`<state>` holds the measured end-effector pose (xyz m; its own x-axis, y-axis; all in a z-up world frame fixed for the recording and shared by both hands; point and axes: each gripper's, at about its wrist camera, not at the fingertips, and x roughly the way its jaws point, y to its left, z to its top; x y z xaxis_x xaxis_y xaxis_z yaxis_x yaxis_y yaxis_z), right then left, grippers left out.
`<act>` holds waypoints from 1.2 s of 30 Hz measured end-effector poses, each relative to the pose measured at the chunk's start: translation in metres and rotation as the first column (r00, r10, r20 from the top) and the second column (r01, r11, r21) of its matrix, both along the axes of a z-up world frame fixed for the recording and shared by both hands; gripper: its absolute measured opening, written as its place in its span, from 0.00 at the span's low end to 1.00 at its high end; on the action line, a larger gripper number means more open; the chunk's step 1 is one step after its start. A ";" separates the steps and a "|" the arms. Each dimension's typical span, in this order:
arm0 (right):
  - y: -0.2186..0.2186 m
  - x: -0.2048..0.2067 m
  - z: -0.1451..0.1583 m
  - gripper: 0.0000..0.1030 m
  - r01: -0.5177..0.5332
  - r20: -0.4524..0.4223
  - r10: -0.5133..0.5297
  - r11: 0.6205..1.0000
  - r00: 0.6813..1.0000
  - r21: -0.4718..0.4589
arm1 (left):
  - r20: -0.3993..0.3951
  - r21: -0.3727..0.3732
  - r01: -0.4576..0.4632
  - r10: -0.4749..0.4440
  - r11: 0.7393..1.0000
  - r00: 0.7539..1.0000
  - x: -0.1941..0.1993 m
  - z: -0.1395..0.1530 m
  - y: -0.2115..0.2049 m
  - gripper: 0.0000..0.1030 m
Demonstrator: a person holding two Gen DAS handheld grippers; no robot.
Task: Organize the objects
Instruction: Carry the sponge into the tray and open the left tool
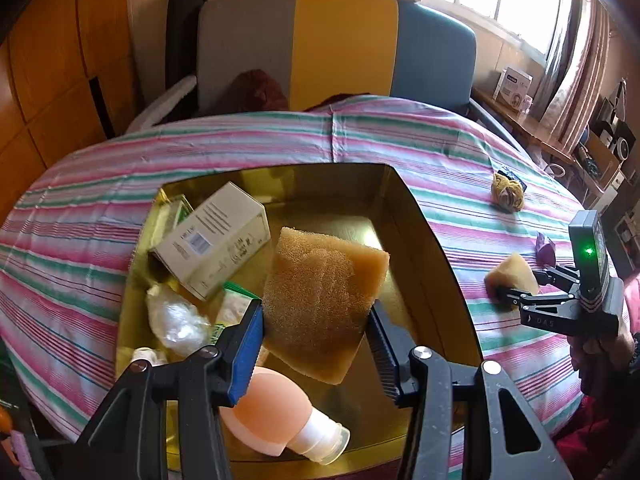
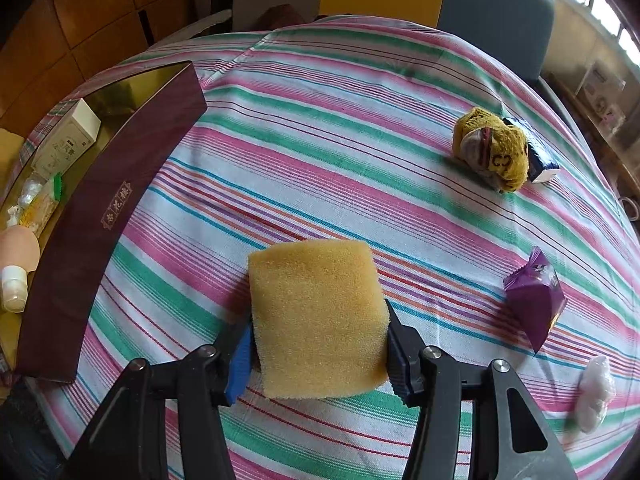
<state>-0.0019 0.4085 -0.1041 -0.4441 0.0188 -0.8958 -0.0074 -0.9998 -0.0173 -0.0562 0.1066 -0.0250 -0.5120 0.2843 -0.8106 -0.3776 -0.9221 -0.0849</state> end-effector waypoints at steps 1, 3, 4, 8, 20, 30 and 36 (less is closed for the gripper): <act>0.000 0.000 0.000 0.54 0.000 0.000 0.000 1.000 1.000 0.002 | 0.010 0.005 0.002 -0.002 1.000 1.000 -0.003 -0.002 0.001 0.49; -0.001 0.000 0.000 0.54 -0.002 0.000 0.002 1.000 1.000 0.007 | 0.036 0.014 0.009 -0.010 1.000 0.999 -0.011 -0.008 0.003 0.49; -0.002 0.001 0.000 0.54 -0.002 -0.001 0.002 1.000 1.000 0.008 | 0.056 0.020 0.010 -0.011 1.000 0.998 -0.018 -0.012 0.004 0.49; -0.002 0.001 0.000 0.54 -0.002 -0.001 0.002 1.000 1.000 0.008 | 0.136 0.072 -0.004 -0.006 0.997 0.991 -0.047 -0.025 0.007 0.49; 0.000 0.000 0.000 0.55 -0.004 -0.002 0.004 1.000 1.000 0.009 | 0.126 -0.036 -0.080 0.084 0.996 0.988 -0.124 -0.057 0.028 0.53; 0.000 -0.006 -0.003 0.55 -0.006 -0.004 0.006 1.000 1.000 0.006 | 0.097 -0.032 -0.117 0.120 0.993 0.988 -0.138 -0.053 0.024 0.68; 0.000 -0.007 -0.003 0.56 -0.005 -0.006 0.005 1.000 1.000 0.006 | 0.052 -0.010 -0.102 0.102 0.995 0.993 -0.122 -0.033 0.018 0.70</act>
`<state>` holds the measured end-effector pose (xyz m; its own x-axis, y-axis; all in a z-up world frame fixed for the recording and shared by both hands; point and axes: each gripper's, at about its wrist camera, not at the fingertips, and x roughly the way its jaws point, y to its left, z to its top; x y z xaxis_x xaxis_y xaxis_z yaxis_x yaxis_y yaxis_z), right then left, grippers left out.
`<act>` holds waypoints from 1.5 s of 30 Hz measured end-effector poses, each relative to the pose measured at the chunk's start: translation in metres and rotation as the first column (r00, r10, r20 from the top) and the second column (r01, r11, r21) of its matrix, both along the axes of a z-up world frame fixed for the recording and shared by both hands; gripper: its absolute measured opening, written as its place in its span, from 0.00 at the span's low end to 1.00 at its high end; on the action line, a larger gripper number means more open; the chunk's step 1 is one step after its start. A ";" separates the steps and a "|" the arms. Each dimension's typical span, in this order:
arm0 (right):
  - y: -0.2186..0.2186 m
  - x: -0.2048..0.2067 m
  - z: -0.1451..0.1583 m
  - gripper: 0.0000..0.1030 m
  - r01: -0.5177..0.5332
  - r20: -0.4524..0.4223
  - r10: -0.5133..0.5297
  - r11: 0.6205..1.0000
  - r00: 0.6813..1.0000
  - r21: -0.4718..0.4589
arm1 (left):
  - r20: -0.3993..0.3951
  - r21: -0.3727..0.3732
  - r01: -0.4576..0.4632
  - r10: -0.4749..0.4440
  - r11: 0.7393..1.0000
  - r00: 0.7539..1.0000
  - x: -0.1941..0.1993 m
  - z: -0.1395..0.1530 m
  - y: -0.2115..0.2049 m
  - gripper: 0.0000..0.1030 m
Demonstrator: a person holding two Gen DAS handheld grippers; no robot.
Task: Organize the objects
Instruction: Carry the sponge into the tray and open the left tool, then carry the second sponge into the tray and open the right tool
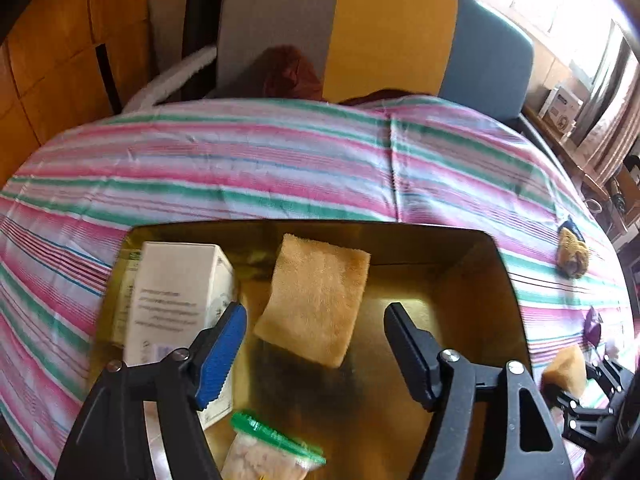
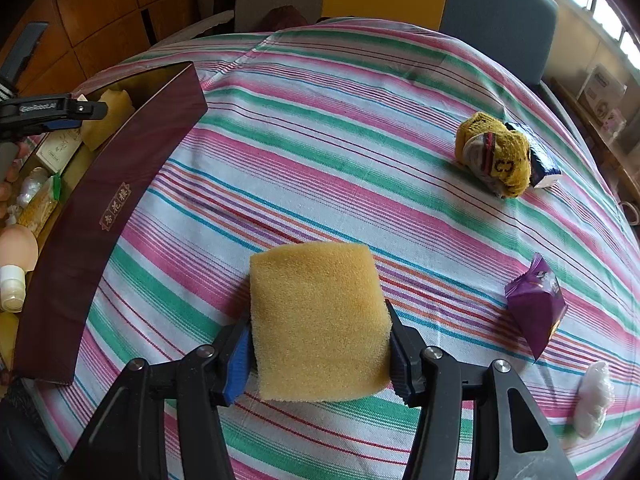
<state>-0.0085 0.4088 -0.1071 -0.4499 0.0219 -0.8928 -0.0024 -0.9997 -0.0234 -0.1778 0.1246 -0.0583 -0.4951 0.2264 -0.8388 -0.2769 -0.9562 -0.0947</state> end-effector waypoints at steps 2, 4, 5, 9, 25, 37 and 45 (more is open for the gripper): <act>-0.001 0.001 0.000 0.56 0.001 -0.001 -0.001 1.000 1.000 0.001 | -0.042 -0.015 0.014 -0.015 1.000 0.999 0.013 0.011 -0.004 0.70; -0.002 0.001 0.000 0.56 0.001 -0.002 -0.001 1.000 1.000 0.006 | -0.079 -0.034 0.023 -0.025 0.999 0.997 0.031 0.021 -0.009 0.70; -0.002 0.002 0.000 0.56 0.001 -0.003 -0.001 1.000 1.000 0.006 | -0.095 -0.043 0.022 -0.026 0.999 0.995 0.038 0.024 -0.011 0.70; -0.003 0.004 0.000 0.55 0.002 -0.006 -0.002 1.000 1.000 0.011 | -0.166 -0.079 0.005 -0.018 0.997 0.986 0.077 0.035 -0.024 0.70; -0.005 0.008 0.000 0.55 0.041 -0.024 -0.041 0.999 0.999 0.024 | -0.198 -0.074 -0.109 0.093 0.991 0.976 0.145 0.036 -0.079 0.70; -0.044 -0.004 0.062 0.52 0.029 -0.124 -0.033 0.999 0.992 -0.030 | -0.160 -0.003 -0.134 0.132 0.991 0.978 0.146 0.031 -0.106 0.70; -0.154 -0.051 0.091 0.53 -0.237 -0.156 0.228 0.970 0.961 -0.043 | -0.120 0.054 -0.179 0.185 0.982 0.975 0.143 0.028 -0.140 0.70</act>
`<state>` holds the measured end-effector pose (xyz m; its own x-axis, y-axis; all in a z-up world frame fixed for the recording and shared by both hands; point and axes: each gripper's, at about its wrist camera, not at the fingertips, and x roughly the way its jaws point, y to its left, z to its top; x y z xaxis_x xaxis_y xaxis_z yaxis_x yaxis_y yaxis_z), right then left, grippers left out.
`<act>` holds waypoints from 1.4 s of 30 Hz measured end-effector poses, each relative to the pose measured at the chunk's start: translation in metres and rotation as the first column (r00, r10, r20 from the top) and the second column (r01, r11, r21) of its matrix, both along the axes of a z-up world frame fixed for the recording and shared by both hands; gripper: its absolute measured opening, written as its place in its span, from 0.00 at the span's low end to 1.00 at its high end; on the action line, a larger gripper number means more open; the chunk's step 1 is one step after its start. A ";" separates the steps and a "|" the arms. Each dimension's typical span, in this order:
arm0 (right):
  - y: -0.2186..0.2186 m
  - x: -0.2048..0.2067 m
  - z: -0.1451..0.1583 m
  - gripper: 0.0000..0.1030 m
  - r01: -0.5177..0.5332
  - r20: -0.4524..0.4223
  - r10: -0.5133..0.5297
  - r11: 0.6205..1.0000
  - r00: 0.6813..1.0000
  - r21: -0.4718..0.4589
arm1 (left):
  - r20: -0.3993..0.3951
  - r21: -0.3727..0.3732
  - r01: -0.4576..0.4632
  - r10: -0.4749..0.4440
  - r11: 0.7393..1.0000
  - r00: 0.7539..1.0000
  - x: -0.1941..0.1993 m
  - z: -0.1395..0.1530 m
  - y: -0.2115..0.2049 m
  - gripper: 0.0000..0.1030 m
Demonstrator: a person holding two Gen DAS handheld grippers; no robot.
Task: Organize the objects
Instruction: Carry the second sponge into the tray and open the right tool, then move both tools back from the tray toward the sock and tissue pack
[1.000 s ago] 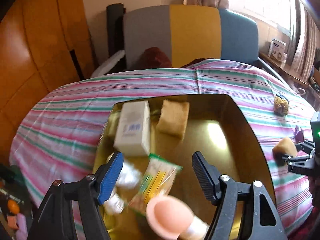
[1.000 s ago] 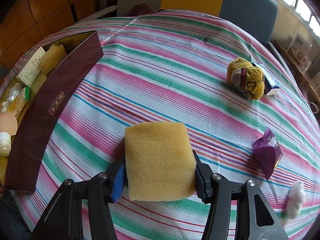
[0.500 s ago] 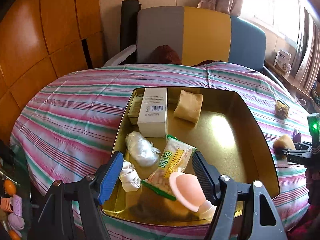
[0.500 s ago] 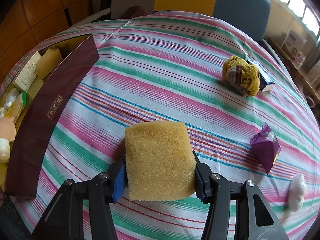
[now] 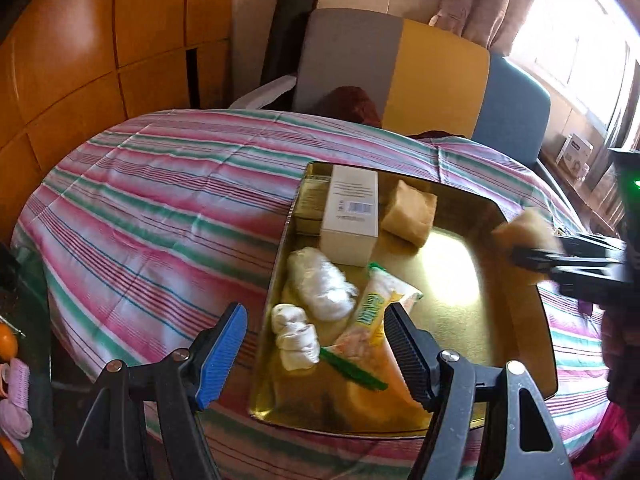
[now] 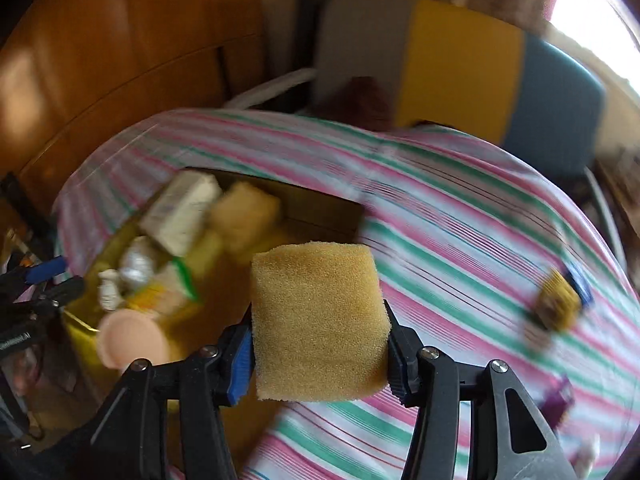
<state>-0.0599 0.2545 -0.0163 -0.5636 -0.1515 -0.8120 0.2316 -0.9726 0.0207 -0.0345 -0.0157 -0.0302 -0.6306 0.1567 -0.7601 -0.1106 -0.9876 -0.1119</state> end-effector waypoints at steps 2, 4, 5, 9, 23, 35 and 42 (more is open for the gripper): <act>-0.025 -0.017 -0.011 0.53 -0.051 0.044 0.050 0.999 0.998 0.010 | -0.009 0.001 -0.004 0.004 1.000 1.000 0.002 0.000 -0.005 0.70; -0.048 -0.036 -0.026 0.53 -0.088 0.096 0.087 0.996 0.992 0.009 | -0.004 0.014 -0.008 0.008 1.000 1.000 0.002 -0.002 -0.010 0.70; -0.057 -0.042 -0.033 0.53 -0.106 0.116 0.104 0.994 0.988 0.006 | 0.004 0.023 -0.015 0.015 1.000 1.000 0.002 -0.004 -0.013 0.70; -0.091 -0.064 -0.057 0.53 -0.168 0.167 0.166 0.986 0.972 -0.008 | 0.027 0.030 -0.021 0.020 0.999 0.999 0.000 -0.011 -0.017 0.70; -0.074 -0.052 -0.034 0.82 -0.125 0.116 0.137 0.987 0.984 -0.100 | 0.011 0.004 -0.016 0.016 1.000 1.000 0.003 -0.005 -0.015 0.70; -0.015 0.008 -0.020 0.82 -0.034 0.053 0.038 0.996 0.998 -0.084 | -0.030 -0.033 0.044 -0.045 0.998 0.999 0.015 0.011 0.008 0.70; 0.036 0.040 -0.011 0.84 0.057 0.026 -0.055 0.995 0.998 -0.076 | -0.030 -0.060 0.104 -0.106 0.993 0.994 0.019 0.014 0.031 0.70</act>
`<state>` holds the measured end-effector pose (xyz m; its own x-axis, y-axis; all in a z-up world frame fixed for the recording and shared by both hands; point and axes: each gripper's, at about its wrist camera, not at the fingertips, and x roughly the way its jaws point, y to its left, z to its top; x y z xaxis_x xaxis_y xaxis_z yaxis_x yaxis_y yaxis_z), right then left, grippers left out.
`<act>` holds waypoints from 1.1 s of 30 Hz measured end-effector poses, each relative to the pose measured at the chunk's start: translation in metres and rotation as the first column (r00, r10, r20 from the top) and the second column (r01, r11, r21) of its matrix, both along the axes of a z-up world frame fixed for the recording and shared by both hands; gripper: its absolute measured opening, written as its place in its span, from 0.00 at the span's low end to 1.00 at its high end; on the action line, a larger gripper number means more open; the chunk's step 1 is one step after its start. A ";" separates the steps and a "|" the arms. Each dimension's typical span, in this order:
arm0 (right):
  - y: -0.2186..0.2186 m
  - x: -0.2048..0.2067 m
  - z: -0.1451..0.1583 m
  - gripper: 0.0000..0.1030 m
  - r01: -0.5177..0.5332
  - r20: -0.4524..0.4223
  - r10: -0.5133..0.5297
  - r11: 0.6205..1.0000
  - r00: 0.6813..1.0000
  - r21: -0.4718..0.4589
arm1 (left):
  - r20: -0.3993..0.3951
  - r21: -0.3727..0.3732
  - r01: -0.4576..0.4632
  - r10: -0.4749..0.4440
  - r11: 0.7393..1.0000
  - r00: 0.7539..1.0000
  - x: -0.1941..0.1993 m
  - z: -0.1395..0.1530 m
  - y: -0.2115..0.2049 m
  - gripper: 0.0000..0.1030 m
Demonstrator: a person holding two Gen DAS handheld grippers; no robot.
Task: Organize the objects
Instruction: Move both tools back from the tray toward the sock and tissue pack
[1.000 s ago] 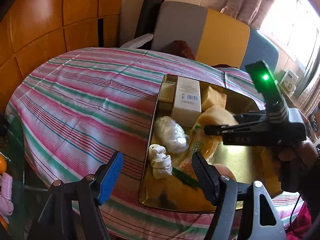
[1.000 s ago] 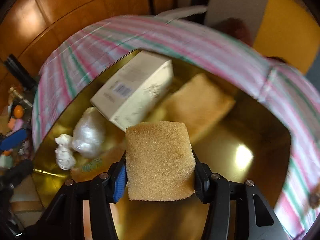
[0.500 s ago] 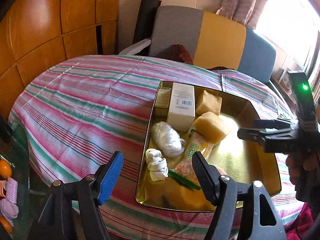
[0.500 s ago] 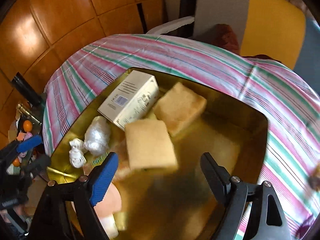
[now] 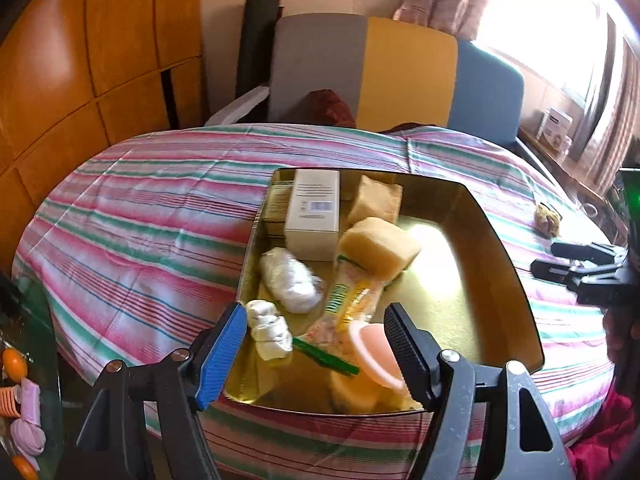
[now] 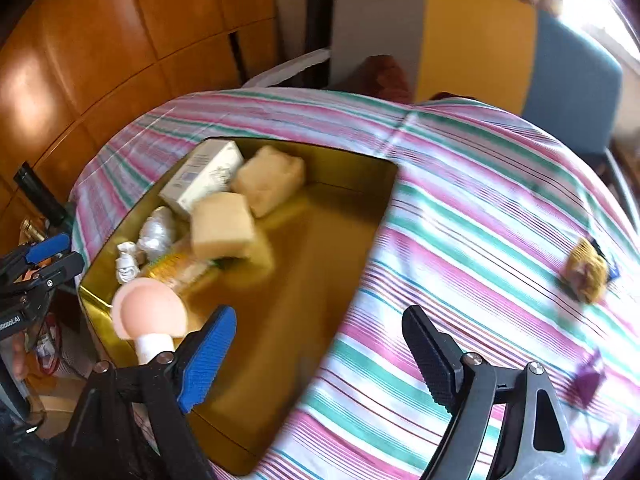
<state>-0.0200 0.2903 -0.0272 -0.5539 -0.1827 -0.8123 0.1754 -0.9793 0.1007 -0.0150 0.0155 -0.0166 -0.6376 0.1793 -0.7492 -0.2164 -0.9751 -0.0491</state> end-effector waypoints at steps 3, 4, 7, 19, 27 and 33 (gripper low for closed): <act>0.029 0.009 0.004 0.86 0.059 -0.011 -0.059 0.998 0.998 0.004 | -0.001 -0.007 0.030 -0.030 1.000 1.000 0.001 0.002 0.012 0.70; 0.039 0.012 0.005 0.87 0.081 -0.013 -0.081 0.997 0.997 0.006 | -0.002 -0.010 0.044 -0.044 0.999 0.999 0.001 0.002 0.018 0.70; 0.074 0.021 0.008 0.88 0.155 -0.019 -0.155 0.988 0.988 0.017 | -0.002 -0.016 0.077 -0.077 0.997 0.997 0.002 0.004 0.031 0.70; 0.284 0.093 -0.004 0.90 0.740 -0.055 -0.743 0.669 0.667 -0.063 | -0.004 -0.040 0.263 -0.263 0.964 0.965 0.003 0.013 0.107 0.70; 0.358 0.140 -0.031 0.89 0.908 0.131 -0.915 0.345 0.382 -0.240 | 0.042 -0.037 0.403 -0.401 0.915 0.915 0.001 0.010 0.185 0.70; 0.352 0.143 -0.022 0.89 0.895 0.102 -0.912 0.361 0.398 -0.264 | 0.079 -0.030 0.505 -0.501 0.863 0.862 0.003 0.004 0.243 0.70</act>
